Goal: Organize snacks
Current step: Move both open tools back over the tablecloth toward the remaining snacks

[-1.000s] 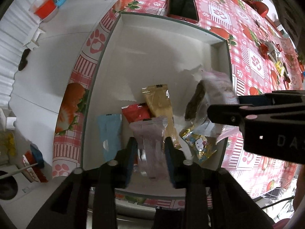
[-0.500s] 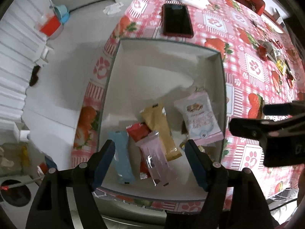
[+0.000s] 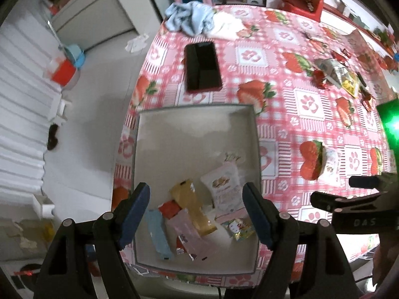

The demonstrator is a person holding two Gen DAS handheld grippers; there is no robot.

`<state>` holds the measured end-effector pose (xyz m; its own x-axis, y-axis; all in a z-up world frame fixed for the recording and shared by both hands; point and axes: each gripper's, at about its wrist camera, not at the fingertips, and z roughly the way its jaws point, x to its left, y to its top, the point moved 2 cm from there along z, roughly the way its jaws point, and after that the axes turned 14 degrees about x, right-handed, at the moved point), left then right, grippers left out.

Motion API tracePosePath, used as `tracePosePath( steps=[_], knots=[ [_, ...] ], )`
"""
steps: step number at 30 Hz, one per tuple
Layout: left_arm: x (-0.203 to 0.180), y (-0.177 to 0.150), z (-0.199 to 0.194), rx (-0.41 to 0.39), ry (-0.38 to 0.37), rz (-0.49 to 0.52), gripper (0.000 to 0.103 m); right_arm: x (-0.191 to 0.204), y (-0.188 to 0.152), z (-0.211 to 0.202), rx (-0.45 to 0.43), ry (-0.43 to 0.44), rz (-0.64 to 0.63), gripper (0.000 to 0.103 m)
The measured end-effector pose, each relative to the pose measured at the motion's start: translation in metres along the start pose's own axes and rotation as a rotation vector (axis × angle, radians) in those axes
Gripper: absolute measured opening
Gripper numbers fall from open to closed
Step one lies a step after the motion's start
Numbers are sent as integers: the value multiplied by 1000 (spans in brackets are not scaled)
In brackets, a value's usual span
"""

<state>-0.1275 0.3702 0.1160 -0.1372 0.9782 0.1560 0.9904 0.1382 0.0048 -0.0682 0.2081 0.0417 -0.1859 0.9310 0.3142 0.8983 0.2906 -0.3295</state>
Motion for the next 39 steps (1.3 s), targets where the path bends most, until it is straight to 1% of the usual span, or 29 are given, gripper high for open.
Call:
tracePosePath(
  steps=[4,10,18,25,39],
  knots=[
    [-13,6,-11,-25,17,33,80,-17,-6,-2,-9,16,42,103],
    [-33,10,-21,-35,19,83,80,-35,-13,-4,-13,37,90,103],
    [-73,10,-26,-6,-31,207,80,-61,-22,-5,-18,75,160,103],
    [-102,6,-27,12,-45,294,80,-79,-28,-7,-26,94,201,103],
    [-133,2,-28,36,-41,384,80,-100,-37,-4,-25,120,251,103]
  ],
)
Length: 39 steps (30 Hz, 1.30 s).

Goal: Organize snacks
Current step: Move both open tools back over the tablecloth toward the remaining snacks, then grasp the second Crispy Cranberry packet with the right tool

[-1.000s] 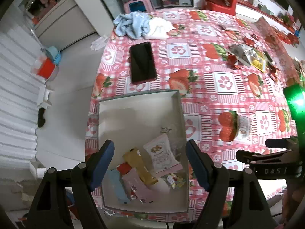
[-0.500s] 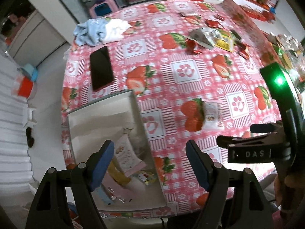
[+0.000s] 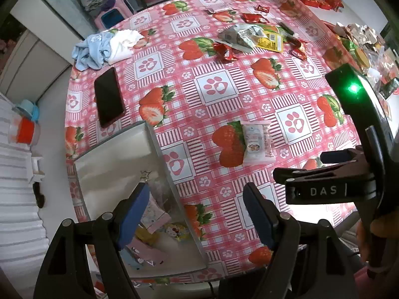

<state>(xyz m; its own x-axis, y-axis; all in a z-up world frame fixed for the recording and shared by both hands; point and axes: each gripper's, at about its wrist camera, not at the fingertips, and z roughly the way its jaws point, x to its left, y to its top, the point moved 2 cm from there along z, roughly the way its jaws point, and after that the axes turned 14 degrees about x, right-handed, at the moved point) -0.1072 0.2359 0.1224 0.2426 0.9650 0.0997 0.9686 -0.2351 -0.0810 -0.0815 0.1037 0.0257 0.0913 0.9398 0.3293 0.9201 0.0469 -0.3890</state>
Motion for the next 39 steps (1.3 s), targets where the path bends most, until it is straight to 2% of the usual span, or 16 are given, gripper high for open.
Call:
tracePosePath(
  steps=[39],
  knots=[
    [-40,16,18,86,2,105,80,-53,-3,3,31,44,99,103]
  ],
)
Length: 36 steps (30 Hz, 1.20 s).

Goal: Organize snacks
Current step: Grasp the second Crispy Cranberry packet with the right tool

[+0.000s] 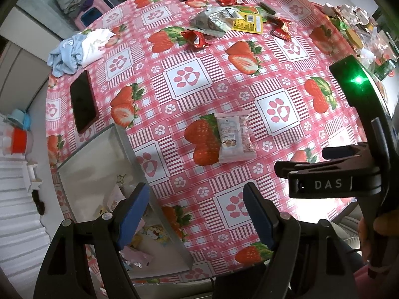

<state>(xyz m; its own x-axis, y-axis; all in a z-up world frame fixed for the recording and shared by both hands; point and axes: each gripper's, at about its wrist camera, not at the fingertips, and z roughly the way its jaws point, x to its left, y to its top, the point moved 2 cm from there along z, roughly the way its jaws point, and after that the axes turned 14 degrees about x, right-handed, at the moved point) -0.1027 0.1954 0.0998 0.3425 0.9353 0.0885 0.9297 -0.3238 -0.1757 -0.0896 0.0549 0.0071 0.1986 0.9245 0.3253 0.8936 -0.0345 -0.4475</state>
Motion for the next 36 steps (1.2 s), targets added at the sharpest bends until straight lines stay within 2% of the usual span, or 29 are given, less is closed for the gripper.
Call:
tracePosePath(
  steps=[4,7,10,18,23,28,31,36],
  knots=[
    [3,3,10,18,-15,-19,81,-6,-1,1,2,1,11,103],
    [18,5,29,77,-72,-98,80,-14,-3,2,8,-1,26,103],
    [31,8,48,117,-88,-160,80,-23,-5,5,15,-1,47,103],
    [45,32,82,135,-148,-250,80,-45,-10,9,37,-12,79,103],
    [58,41,106,178,-220,-342,80,-58,-17,8,44,-17,84,103],
    [64,38,128,222,-196,-360,80,-72,-20,9,53,-12,102,103],
    [66,32,139,244,-217,-372,80,-75,-24,14,58,-13,99,103],
    [68,23,139,230,-251,-378,80,-52,-7,14,50,-24,62,103]
  ],
)
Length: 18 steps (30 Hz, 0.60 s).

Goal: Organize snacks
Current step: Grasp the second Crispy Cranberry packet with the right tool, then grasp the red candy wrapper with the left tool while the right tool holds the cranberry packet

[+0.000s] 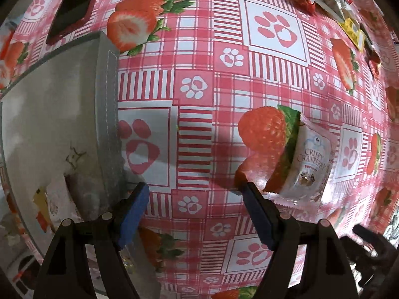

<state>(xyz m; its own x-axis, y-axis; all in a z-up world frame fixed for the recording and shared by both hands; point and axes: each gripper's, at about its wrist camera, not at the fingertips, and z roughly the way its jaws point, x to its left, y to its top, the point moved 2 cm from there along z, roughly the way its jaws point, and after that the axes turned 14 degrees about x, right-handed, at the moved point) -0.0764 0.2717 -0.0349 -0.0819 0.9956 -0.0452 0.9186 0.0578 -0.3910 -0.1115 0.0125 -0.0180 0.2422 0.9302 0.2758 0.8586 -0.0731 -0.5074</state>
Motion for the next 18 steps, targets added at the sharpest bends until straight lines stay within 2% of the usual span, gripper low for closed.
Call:
tracePosePath(
  steps=[3,10,16,18],
  knots=[
    [6,-6,-8,-20,-42,-12,80,25,18,-5,-23,-7,-40,103],
    [35,-38,-63,-180,-92,-46,81,77,54,1,-55,-47,-91,103],
    [45,-37,-93,-223,-63,-52,81,107,56,20,-81,-248,-179,102],
    [34,-30,-99,-231,-51,-39,81,108,48,20,-109,-310,-223,88]
  ],
)
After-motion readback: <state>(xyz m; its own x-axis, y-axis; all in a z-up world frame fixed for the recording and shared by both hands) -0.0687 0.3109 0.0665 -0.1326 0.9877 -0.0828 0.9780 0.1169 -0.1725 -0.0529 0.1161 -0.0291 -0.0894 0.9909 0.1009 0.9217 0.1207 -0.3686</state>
